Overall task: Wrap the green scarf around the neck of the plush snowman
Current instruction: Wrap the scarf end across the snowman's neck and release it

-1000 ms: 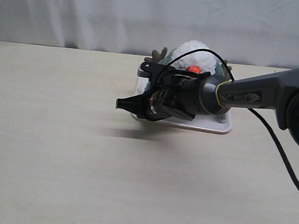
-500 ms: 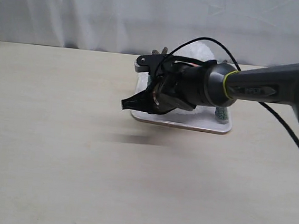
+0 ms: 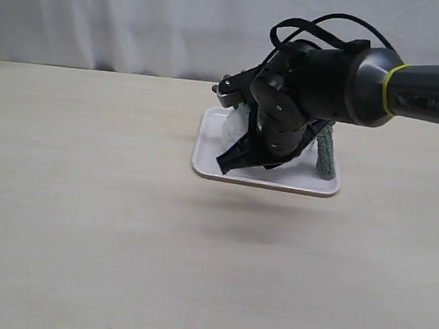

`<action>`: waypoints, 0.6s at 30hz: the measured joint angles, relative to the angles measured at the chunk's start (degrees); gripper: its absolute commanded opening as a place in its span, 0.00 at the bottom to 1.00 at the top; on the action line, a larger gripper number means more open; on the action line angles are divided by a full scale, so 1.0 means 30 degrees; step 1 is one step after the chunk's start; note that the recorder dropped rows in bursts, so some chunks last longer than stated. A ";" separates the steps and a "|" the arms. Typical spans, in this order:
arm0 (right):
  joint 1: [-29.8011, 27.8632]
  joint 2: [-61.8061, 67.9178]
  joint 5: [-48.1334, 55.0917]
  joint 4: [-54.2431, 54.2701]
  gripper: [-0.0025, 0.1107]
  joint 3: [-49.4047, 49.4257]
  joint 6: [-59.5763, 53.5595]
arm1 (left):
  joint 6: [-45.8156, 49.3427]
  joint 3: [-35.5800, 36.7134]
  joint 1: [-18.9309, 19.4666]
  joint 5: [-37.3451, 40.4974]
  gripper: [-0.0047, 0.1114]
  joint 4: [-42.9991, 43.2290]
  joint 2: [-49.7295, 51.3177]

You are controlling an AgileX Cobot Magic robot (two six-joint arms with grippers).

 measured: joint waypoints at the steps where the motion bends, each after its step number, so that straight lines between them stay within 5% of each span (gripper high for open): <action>1: 0.0000 0.0000 0.0421 0.0000 0.06 0.0000 -0.0273 | 0.0000 0.0000 0.0000 0.0000 0.04 0.0000 0.0000; 18: 0.0000 0.1073 0.3164 -0.2014 0.06 0.0000 -0.1164 | 0.0000 0.0000 0.0000 0.0000 0.04 0.0000 0.0000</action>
